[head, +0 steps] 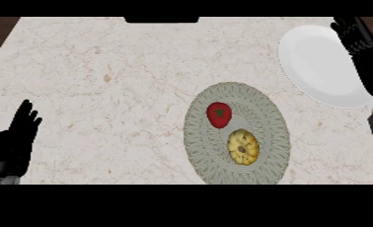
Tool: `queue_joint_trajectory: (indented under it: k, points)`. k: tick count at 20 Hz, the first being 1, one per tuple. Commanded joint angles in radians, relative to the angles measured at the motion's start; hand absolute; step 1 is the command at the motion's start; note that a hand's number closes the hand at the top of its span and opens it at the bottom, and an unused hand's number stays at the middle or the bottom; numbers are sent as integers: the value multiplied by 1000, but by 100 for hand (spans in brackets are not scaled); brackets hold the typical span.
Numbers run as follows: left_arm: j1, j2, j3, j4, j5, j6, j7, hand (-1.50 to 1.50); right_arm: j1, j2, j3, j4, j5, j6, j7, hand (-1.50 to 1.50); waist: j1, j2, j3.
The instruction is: Pick the squash from the placemat and place it in the plate
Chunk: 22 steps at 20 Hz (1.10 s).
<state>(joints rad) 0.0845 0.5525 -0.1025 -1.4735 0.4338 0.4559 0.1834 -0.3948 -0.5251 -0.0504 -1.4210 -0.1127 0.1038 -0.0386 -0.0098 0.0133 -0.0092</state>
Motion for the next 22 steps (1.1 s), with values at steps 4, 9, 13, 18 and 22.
queue_joint_trajectory:
  k: [4, 9, 13, 18, 22]
  points:
    - [-55, -92, -150, 27, -35, -87, -11, 0, -199, 15, 226, -188, 77, 141, 24, 150, 20, -13, 3]
    - [-79, -175, -240, -9, -11, -161, -11, 0, -315, -41, 301, -272, 422, -27, 44, 150, 11, -15, 5]
    - [-110, -218, -243, 54, -55, -164, -41, 0, -147, 56, 304, -300, 392, -61, -106, -150, 6, -13, 9]
    - [-52, -205, -203, 42, -31, -234, -65, 0, -93, -14, 291, -433, 378, 68, -84, -150, 6, -17, 9]
    - [-75, -224, -198, 77, -46, -218, -75, 0, -105, -128, 329, -488, 454, 173, 15, -150, -2, -18, 7]
